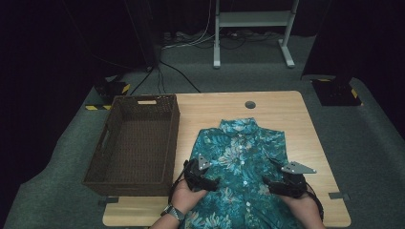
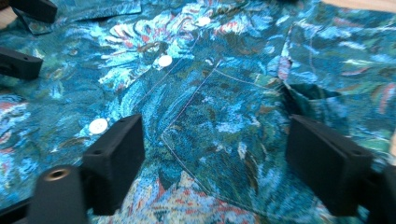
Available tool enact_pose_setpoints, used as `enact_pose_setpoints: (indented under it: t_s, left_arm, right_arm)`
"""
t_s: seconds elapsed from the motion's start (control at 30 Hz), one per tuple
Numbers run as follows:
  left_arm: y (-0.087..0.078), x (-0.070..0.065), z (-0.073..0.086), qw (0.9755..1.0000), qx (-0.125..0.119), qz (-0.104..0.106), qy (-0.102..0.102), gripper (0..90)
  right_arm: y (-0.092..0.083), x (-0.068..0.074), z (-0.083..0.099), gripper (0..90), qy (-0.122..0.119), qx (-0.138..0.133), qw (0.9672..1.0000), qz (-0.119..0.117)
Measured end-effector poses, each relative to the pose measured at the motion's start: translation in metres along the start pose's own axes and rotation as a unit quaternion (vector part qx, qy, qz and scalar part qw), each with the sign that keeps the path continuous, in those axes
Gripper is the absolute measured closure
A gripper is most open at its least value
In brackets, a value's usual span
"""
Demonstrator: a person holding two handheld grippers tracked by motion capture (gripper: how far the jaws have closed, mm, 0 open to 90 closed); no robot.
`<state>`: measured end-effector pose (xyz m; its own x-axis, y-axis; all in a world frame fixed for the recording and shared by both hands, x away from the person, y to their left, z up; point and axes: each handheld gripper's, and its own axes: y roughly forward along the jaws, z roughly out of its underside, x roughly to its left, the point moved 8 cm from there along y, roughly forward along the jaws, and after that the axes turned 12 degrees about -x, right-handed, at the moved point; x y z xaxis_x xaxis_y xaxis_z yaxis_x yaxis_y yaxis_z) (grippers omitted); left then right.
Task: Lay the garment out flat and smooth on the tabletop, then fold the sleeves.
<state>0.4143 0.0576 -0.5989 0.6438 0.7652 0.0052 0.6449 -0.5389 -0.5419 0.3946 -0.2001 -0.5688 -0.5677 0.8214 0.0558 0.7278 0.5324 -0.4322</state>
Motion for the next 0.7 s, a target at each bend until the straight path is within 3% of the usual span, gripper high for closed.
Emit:
enact_pose_setpoints:
  t_s: [0.2, 0.3, 0.47, 0.7]
  left_arm:
    - [0.0, 0.0, 0.0, 1.0, 0.001, 0.0, 0.0, 0.0]
    - [0.0, 0.0, 0.0, 1.0, 0.001, -0.001, 0.0, 0.0]
    - [0.0, 0.0, 0.0, 1.0, 0.001, -0.001, 0.002, 0.0]
    - [-0.002, -0.001, 0.002, 1.0, 0.001, 0.0, 0.002, 0.0]
  right_arm:
    - [0.013, 0.001, 0.01, 11.0, -0.012, 0.019, 0.9997, 0.0]
    - [0.018, 0.001, 0.02, 7.6, -0.011, 0.048, 0.9988, -0.005]
    - [0.019, 0.0, 0.019, 6.4, -0.009, 0.049, 0.9988, -0.004]
    - [0.021, 0.004, 0.021, 4.8, -0.033, 0.06, 0.9977, -0.002]
